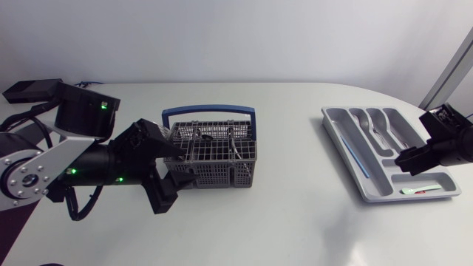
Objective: Unload the cutlery basket into the drawer organizer.
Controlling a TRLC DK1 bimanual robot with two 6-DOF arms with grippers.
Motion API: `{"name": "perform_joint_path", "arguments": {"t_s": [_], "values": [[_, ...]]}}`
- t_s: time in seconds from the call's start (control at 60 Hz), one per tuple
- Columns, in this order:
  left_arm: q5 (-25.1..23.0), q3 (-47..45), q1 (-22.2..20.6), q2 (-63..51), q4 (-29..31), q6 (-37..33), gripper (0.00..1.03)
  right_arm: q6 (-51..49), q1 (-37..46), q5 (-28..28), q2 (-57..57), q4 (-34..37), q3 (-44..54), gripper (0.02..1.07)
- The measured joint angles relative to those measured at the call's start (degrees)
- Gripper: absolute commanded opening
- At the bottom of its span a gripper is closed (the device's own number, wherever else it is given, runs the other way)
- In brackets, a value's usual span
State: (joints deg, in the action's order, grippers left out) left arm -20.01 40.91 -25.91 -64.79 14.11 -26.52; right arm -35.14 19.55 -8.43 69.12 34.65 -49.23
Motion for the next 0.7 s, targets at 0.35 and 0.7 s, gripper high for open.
{"name": "perform_joint_path", "arguments": {"t_s": [0.35,0.7], "values": [[3.9,2.0,-0.3,0.2,0.6,1.7,0.98,15.0,-30.7,-2.4,-10.9,3.5,-0.9,0.73],[5.4,6.4,-0.5,-0.4,2.0,3.7,0.98,25.4,-43.0,-3.8,-4.0,-0.8,-4.3,0.73]]}}
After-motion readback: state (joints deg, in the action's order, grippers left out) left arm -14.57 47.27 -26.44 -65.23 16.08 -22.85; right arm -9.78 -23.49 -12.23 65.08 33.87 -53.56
